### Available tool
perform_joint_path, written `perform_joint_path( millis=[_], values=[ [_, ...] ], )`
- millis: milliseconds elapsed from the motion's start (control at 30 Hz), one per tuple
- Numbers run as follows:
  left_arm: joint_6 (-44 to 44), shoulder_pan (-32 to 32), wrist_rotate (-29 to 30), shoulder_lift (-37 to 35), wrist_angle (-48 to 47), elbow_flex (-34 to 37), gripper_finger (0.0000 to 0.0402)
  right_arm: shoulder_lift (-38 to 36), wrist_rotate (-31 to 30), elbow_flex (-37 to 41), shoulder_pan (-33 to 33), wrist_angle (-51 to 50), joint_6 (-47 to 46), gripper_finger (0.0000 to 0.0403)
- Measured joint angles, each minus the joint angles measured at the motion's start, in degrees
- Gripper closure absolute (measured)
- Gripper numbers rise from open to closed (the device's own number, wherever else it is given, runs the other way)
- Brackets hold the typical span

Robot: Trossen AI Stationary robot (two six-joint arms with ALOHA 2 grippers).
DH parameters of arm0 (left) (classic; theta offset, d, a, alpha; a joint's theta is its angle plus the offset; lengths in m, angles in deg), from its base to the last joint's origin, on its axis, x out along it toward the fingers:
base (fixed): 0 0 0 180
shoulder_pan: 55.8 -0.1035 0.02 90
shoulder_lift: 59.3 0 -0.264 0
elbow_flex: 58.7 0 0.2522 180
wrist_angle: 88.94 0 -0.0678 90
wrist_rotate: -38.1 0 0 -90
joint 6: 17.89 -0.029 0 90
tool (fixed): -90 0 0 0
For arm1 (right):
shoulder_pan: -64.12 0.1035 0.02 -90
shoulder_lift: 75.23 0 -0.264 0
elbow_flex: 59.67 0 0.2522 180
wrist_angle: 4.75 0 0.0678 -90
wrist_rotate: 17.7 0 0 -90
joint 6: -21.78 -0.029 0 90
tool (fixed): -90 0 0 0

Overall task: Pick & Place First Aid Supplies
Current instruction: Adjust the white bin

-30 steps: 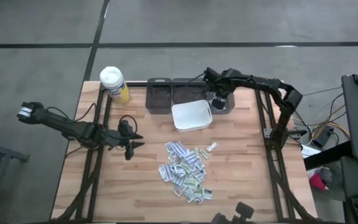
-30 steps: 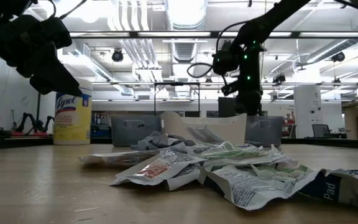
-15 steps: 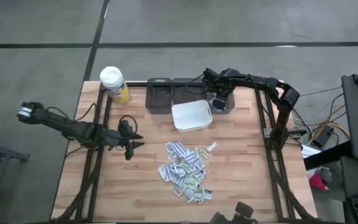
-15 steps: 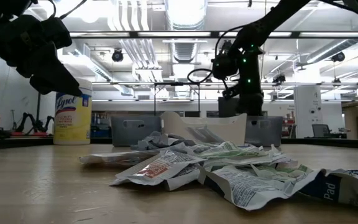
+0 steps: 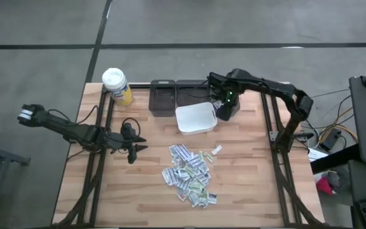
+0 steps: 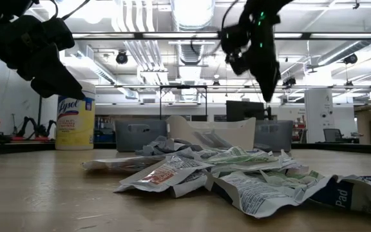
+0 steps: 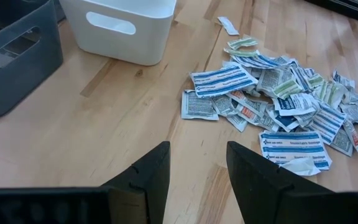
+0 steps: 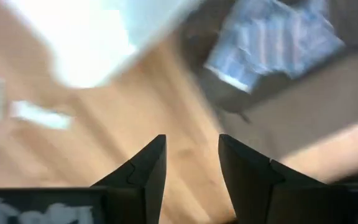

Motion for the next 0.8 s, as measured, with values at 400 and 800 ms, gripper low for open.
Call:
perform_joint_path(
  millis=[400, 800],
  values=[
    [-0.39, 0.0, 0.0, -0.01, -0.02, 0.0, 0.0241, -6.26, 5.06, 0.63, 19.85, 16.54, 4.75, 0.0296],
    [-0.42, 0.0, 0.0, -0.02, -0.02, 0.0, 0.0241, 3.13, 4.97, 1.16, 26.87, 30.96, 3.77, 0.0345]
  ],
)
